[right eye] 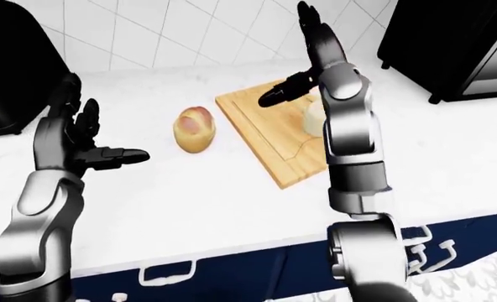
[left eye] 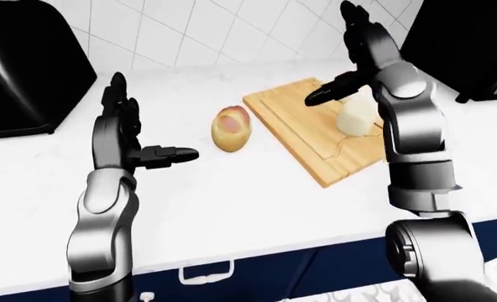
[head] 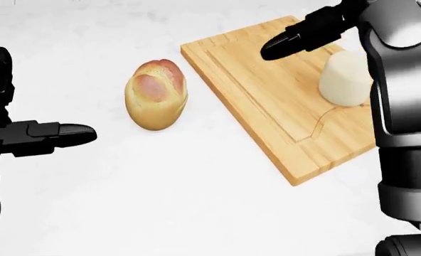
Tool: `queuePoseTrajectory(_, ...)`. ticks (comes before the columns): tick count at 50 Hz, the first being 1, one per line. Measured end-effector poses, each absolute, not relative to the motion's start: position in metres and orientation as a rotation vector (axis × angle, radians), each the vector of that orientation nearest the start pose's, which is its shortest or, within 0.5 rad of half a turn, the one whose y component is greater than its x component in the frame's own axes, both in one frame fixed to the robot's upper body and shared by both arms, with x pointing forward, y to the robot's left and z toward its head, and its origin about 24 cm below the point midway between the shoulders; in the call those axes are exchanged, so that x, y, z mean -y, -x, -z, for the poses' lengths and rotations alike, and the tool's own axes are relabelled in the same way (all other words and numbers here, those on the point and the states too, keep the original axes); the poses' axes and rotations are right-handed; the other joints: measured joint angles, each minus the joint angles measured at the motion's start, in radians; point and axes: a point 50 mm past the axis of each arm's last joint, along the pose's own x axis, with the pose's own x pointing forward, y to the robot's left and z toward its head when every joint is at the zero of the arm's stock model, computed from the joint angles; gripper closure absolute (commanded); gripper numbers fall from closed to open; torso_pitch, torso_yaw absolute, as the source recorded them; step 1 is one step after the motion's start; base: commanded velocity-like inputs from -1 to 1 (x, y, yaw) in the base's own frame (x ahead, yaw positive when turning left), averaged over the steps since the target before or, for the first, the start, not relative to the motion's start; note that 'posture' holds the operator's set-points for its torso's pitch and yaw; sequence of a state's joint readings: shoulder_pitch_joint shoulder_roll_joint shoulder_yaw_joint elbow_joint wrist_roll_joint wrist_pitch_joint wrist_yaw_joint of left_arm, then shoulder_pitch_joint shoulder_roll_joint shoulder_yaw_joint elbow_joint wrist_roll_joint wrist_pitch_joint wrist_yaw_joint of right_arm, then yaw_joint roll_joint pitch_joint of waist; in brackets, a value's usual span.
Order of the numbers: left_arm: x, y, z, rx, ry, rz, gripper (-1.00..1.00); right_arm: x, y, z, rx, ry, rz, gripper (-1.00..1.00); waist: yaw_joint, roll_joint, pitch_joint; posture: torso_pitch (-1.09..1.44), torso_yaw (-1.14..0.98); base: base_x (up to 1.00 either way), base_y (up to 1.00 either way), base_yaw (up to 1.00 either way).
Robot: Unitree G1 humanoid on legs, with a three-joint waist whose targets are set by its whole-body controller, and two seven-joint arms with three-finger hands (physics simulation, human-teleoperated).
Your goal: Place the bread and cheese on the cutting board.
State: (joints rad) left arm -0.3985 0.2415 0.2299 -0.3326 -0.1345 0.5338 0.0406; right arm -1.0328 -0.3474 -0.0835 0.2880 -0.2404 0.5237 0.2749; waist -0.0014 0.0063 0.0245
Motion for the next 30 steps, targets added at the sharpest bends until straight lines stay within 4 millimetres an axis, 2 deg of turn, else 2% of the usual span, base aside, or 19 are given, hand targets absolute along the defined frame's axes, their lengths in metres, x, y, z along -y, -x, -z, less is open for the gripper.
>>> queuePoseTrajectory(5, -0.212, -0.293, -0.188, 0.226, -0.062, -0.154, -1.00, 0.142, -0.396, -0.271, 0.133, 0.518, -0.159, -1.00, -0.002, 0.003, 0.002, 0.00, 0.00, 0.00, 0.00, 0.00)
queuePoseTrajectory(14, -0.213, -0.291, -0.187, 0.218, -0.061, -0.154, -1.00, 0.109, -0.418, -0.250, 0.058, 0.594, -0.279, -1.00, -0.003, 0.017, 0.008, 0.00, 0.00, 0.00, 0.00, 0.00)
queuePoseTrajectory(24, -0.212, -0.293, -0.190, 0.224, -0.060, -0.151, -1.00, 0.090, -0.425, -0.238, 0.029, 0.663, -0.367, -1.00, -0.007, 0.025, 0.005, 0.00, 0.00, 0.00, 0.00, 0.00)
queuePoseTrajectory(30, -0.212, -0.293, -0.189, 0.224, -0.059, -0.149, -1.00, 0.083, -0.426, -0.218, -0.015, 0.691, -0.412, -1.00, -0.009, 0.027, 0.003, 0.00, 0.00, 0.00, 0.00, 0.00)
